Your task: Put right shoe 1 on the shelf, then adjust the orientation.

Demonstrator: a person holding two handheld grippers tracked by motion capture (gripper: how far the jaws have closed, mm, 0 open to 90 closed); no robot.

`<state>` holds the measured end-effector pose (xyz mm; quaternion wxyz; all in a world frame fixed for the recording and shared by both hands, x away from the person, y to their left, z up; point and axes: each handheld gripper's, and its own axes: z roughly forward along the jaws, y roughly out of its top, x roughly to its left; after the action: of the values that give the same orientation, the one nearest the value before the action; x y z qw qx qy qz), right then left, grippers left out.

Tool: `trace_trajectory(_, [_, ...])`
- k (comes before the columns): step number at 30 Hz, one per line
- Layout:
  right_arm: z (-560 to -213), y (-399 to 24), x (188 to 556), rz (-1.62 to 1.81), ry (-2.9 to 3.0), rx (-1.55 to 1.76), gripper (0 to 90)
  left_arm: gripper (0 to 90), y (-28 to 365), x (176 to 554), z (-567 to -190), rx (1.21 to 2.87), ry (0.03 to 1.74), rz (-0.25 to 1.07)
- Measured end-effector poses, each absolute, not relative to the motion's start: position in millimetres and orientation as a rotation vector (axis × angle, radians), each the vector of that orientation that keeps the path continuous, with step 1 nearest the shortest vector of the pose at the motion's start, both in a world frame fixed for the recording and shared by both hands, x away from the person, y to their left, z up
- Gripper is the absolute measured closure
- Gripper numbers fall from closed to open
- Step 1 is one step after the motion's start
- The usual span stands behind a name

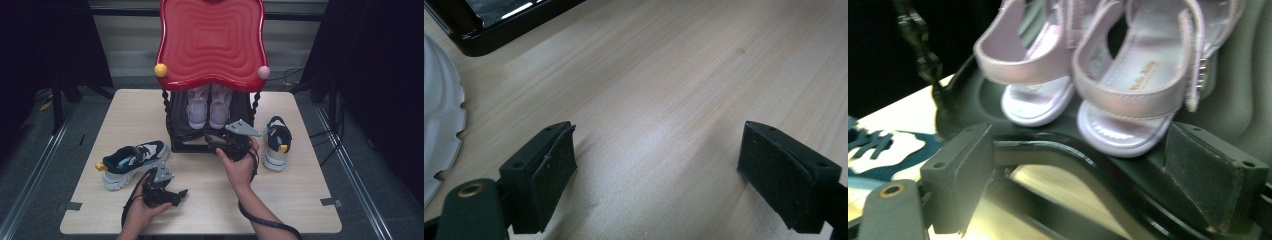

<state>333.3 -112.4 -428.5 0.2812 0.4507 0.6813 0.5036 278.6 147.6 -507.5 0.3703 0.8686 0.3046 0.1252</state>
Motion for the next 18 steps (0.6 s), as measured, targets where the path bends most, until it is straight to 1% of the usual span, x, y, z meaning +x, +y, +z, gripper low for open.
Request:
trace_trajectory(9, [-434,-116,320,1.353,1.923,1.152,12.2,14.6,148,279,-508,2.228,0.781,0.312])
trace_trajectory(18, [-440,-129,310,1.352,1.997,1.145,12.6,14.6,148,279,-508,2.228,0.782,0.316])
